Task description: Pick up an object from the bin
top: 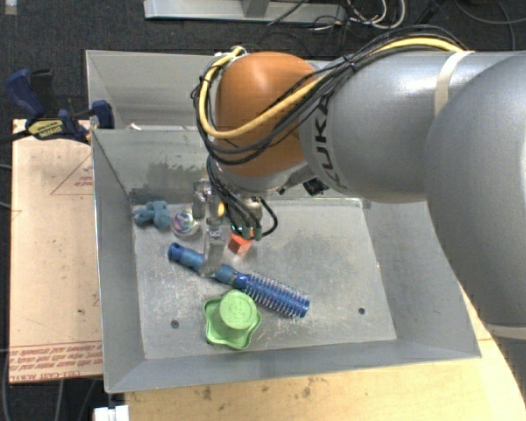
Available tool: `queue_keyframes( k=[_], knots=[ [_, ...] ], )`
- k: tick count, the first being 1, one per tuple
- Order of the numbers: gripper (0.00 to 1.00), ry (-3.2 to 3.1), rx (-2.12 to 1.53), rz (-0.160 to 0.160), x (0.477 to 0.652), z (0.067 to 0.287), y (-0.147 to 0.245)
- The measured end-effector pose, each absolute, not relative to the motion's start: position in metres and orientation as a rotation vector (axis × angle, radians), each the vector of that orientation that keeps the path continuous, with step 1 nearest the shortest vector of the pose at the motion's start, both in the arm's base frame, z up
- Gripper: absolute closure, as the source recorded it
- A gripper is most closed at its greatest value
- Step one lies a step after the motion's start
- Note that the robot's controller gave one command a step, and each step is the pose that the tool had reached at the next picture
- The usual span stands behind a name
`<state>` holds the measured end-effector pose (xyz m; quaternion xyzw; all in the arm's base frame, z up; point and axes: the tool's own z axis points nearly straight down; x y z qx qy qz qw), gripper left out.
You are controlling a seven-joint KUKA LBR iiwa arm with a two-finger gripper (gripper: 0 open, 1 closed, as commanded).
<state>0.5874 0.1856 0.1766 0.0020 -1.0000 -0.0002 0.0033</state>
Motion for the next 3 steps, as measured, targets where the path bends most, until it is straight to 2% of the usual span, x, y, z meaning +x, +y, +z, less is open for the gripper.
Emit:
queue_keyframes(
  k=[1,2,3],
  knots=[
    [0.0,-3.117,-0.35,0.002,0.595,0.066,0.143],
    [1.0,-3.122,-0.351,-0.004,0.597,0.07,0.145],
    [1.0,-3.133,-0.348,-0.008,0.631,0.206,0.161]
  ],
)
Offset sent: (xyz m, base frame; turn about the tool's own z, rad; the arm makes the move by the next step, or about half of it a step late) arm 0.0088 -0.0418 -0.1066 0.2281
